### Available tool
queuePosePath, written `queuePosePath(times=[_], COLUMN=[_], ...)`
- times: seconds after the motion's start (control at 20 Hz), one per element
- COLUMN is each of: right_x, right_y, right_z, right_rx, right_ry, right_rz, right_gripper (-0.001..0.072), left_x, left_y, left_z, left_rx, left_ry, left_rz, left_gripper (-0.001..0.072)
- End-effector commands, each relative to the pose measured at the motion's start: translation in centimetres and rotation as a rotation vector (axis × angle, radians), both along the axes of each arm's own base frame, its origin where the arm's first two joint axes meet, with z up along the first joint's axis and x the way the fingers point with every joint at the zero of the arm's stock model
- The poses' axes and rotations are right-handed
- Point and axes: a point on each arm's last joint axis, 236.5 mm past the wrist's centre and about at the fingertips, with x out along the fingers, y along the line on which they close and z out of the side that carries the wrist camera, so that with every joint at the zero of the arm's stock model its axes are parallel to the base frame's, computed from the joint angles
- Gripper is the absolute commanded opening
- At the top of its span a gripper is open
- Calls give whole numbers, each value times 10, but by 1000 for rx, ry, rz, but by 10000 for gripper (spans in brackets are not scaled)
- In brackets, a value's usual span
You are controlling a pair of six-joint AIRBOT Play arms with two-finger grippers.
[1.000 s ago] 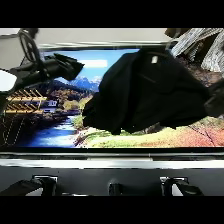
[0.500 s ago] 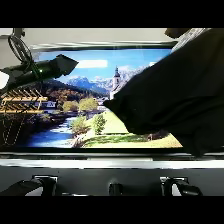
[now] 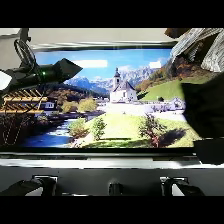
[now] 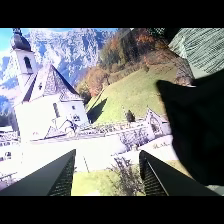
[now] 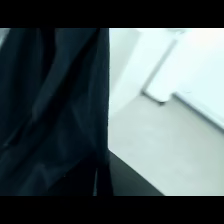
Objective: Fold the clothes and pants, and hang the long-sleeved shirts on hangers.
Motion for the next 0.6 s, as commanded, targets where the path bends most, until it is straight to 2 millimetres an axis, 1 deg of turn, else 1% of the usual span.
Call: queuePosePath(times=[0.0, 0.05, 0.1, 0.2, 0.25, 0.3, 0.55], right_x=[8, 11, 14, 8, 6, 3, -23], right_y=[-21, -28, -38, -61, -69, -76, -102], right_z=[29, 32, 31, 20, 17, 19, 44], right_rx=[-99, -111, -106, -66, -49, -51, -142], right_ry=[-47, -66, -91, -109, -121, -137, -219], right_rz=[-126, -147, -161, -208, -211, -214, -278], right_gripper=[19, 19, 19, 19, 19, 20, 20], left_x=[-2, -3, -4, -4, -3, -3, -2], left_y=[-1, -1, -2, -2, -2, -1, -1], left_z=[-2, -3, -5, -6, -7, -8, -9], left_rx=[-11, -11, -9, -8, -7, -7, -6], left_ry=[26, 33, 40, 44, 46, 48, 49], left_rz=[3, 0, -4, -5, -4, -3, -4], left_gripper=[451, 451, 451, 451, 451, 451, 451])
